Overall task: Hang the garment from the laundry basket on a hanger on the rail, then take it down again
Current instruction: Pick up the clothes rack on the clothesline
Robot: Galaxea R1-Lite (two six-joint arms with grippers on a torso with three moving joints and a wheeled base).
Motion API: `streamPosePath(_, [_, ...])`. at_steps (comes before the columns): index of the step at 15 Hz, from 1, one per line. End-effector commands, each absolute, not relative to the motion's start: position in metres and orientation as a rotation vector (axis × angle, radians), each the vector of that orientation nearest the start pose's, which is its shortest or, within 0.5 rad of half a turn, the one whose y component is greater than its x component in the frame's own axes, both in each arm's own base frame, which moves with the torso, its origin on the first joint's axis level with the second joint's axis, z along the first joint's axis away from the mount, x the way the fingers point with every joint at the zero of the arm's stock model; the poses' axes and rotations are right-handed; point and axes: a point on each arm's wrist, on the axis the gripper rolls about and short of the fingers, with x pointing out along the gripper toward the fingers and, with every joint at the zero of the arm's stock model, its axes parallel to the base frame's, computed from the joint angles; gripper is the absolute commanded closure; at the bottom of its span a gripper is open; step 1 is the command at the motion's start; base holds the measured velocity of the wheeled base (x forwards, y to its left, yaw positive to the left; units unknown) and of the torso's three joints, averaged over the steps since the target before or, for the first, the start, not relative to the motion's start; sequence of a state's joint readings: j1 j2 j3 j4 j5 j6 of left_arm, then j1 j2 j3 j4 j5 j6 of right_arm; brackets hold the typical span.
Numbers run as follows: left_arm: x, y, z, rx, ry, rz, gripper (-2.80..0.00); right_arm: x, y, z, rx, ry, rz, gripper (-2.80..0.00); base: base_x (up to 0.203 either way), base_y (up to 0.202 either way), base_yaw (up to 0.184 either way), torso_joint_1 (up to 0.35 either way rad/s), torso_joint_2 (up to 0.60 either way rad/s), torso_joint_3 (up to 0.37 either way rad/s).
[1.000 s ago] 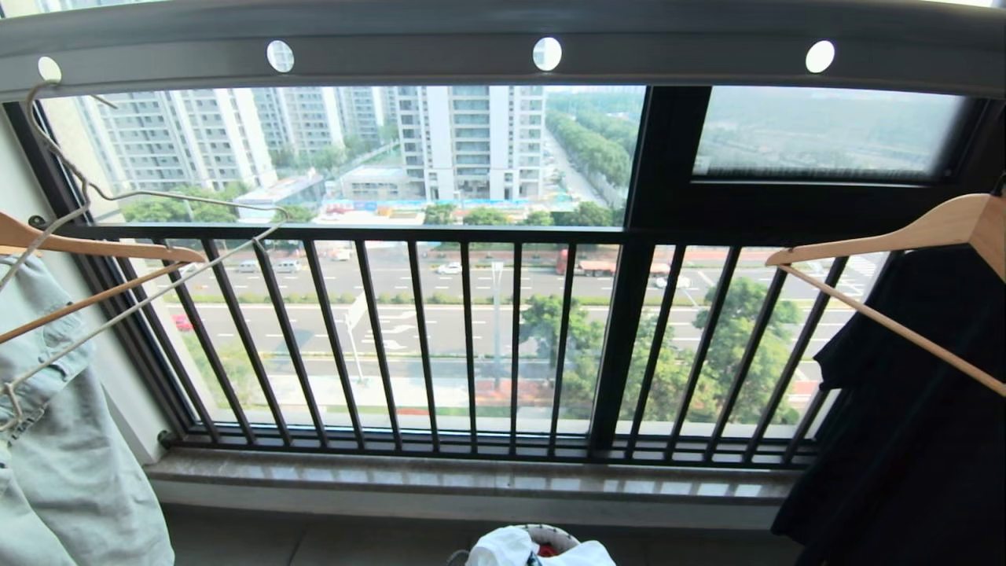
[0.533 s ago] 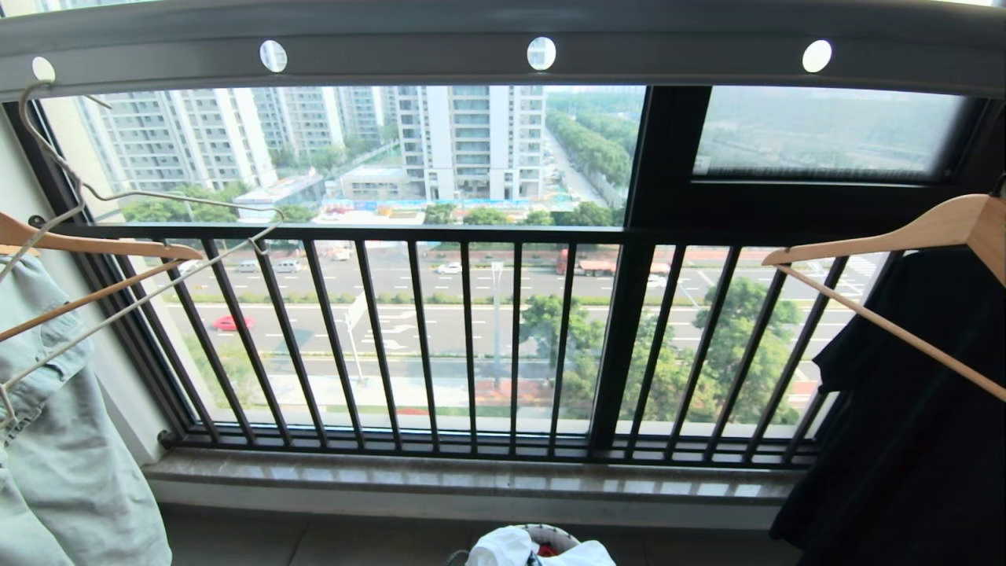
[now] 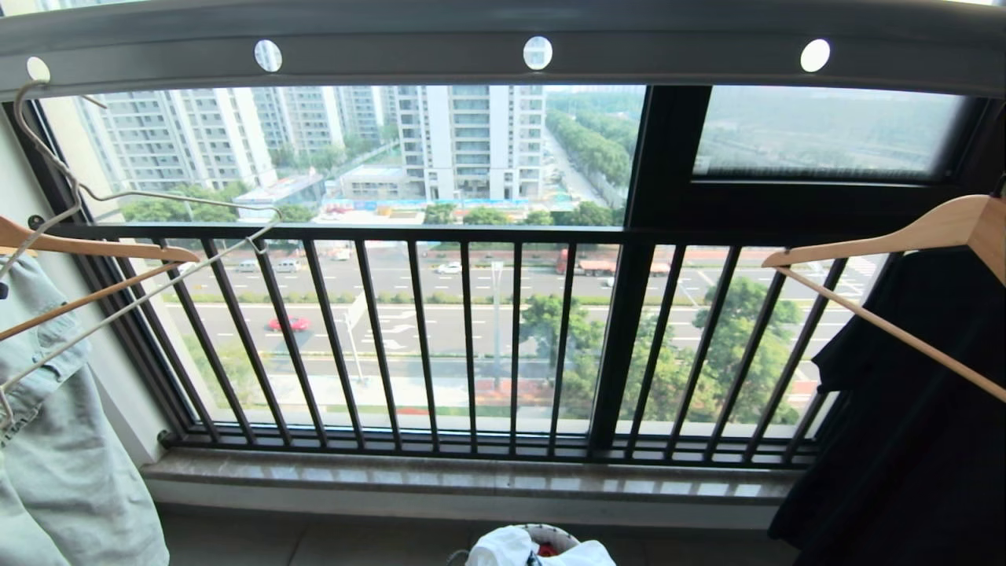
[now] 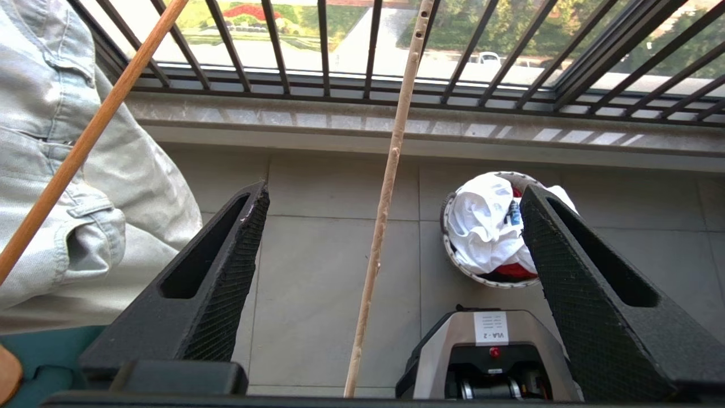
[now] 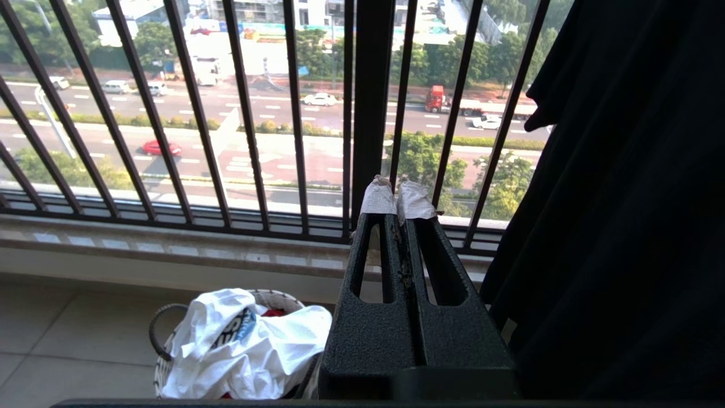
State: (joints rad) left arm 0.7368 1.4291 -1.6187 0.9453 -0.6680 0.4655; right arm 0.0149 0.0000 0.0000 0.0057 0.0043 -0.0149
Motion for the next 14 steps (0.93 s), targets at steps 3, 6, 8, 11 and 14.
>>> streamPosePath(3, [0.159, 0.123, 0.328, -0.065, 0.532, -0.224, -2.80, -0.023, 0.000, 0.075, -0.015, 0.007, 0.020, 0.00, 0.000, 0.000, 0.000, 0.000, 0.00, 0.000])
streamPosePath(6, [0.165, 0.127, 0.324, -0.022, 0.513, -0.255, -2.80, -0.023, 0.000, 0.075, -0.015, 0.006, 0.020, 0.00, 0.000, 0.000, 0.000, 0.000, 0.00, 0.000])
streamPosePath(8, [0.170, 0.132, 0.323, -0.002, 0.499, -0.252, -2.80, -0.023, 0.000, 0.075, -0.015, 0.006, 0.020, 0.00, 0.000, 0.000, 0.000, 0.000, 0.00, 0.000])
streamPosePath(11, [0.172, 0.133, 0.322, 0.046, 0.491, -0.264, -2.80, -0.023, 0.000, 0.075, -0.015, 0.006, 0.020, 0.00, 0.000, 0.000, 0.000, 0.000, 0.00, 0.000])
streamPosePath(14, [0.177, 0.126, 0.319, 0.075, 0.495, -0.313, -2.80, -0.023, 0.000, 0.075, -0.015, 0.006, 0.020, 0.00, 0.000, 0.000, 0.000, 0.000, 0.00, 0.000])
